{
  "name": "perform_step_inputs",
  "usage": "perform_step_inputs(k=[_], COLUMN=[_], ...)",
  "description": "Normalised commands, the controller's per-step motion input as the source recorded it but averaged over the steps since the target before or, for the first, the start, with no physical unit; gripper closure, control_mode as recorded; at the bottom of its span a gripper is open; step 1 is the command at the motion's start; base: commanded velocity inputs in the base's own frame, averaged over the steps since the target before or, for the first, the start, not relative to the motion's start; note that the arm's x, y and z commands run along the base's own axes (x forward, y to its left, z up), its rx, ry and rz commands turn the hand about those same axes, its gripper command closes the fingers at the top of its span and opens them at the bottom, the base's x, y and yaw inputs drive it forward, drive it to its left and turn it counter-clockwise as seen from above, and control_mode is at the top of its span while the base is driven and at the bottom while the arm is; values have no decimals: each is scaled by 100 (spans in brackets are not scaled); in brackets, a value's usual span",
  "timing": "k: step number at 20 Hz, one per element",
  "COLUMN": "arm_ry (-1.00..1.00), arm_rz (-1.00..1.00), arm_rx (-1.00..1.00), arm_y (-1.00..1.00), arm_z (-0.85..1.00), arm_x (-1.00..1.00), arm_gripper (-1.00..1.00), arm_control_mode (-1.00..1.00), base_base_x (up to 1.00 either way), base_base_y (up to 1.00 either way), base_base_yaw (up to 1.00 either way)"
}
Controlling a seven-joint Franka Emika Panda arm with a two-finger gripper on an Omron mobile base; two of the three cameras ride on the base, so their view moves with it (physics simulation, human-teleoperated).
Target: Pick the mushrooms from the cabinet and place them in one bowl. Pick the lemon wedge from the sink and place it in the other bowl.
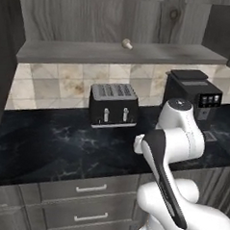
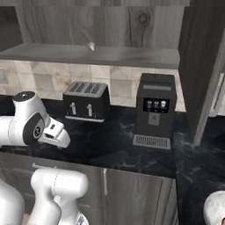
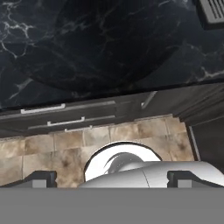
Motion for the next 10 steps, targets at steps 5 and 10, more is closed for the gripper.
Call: perform_step_inputs(k=[5,10], arm_ry=[0,0], arm_rz=[0,0], arm_rx=[0,0], arm_y=[0,0], arm_z=[0,0], arm_x=[0,0], arm_gripper=[-100,-100], arm_control_mode=[100,100], base_base_x=[35,37], base_base_y=[54,20], base_base_yaw=[-5,-6])
